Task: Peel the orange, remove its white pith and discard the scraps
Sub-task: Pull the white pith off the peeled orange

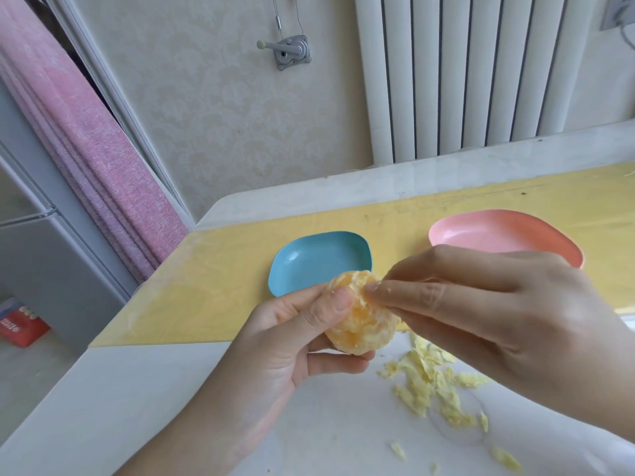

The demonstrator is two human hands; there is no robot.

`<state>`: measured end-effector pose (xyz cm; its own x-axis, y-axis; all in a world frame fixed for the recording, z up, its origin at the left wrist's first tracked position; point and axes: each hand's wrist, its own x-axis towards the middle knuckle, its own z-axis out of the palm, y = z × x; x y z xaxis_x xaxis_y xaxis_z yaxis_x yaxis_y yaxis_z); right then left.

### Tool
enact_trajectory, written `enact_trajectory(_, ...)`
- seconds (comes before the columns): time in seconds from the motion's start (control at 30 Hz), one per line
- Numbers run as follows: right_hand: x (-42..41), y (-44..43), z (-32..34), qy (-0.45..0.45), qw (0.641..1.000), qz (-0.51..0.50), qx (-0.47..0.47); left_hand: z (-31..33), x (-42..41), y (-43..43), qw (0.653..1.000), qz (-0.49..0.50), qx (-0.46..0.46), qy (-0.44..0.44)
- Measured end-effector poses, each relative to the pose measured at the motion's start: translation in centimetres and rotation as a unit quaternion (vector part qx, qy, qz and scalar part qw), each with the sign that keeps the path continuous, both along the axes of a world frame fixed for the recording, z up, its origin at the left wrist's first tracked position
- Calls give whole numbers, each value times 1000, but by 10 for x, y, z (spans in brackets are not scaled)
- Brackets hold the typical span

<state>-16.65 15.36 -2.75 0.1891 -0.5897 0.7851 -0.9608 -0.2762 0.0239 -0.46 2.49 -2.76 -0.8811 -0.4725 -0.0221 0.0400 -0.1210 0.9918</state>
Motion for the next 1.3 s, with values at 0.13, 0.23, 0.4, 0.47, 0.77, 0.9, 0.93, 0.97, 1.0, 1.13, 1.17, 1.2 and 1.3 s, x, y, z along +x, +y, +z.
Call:
enact_trajectory(0.13, -2, 1, -1, 58, 998, -18, -18, -1, 0, 0, 1000, -10, 1, -14)
enact_trajectory(0.23, -2, 0, -3, 73, 996, -37, -30, -2, 0, 0, 1000, -16, 7, -17)
enact_trajectory(0.4, 4, -3, -7, -37, 998, -43, -23, -3, 0, 1, 1000, -19, -1, -11)
enact_trajectory(0.47, 5, -4, -6, -118, 992, -30, -10, -3, 1, 1, 1000, -23, -5, -5)
enact_trajectory(0.77, -5, -2, 10, -264, 957, 62, 100, -3, 1, -3, 999, -21, -21, 19)
enact_trajectory(0.9, -4, 0, 12, -196, 976, 37, 85, -6, 0, -3, 999, -12, -43, 16)
enact_trajectory(0.93, -5, 0, 13, -189, 977, 38, 91, -6, 0, -3, 999, -11, -46, 15)
enact_trajectory(0.97, -6, 0, 14, -184, 977, 40, 100, -7, 0, -3, 999, -11, -48, 14)
enact_trajectory(1.0, -7, 0, 14, -180, 977, 41, 109, -7, 0, -2, 999, -12, -51, 12)
enact_trajectory(1.13, -6, -1, 13, -163, 979, 30, 118, -8, 0, -2, 997, -1, -71, 10)
enact_trajectory(1.17, -5, -1, 13, -161, 979, 30, 117, -8, 0, -2, 997, 1, -76, 11)
enact_trajectory(1.2, -5, 0, 12, -161, 979, 30, 118, -8, 0, -2, 997, 4, -80, 12)
enact_trajectory(1.3, -3, 0, 12, -160, 981, 28, 107, -8, 0, -2, 996, 8, -87, 18)
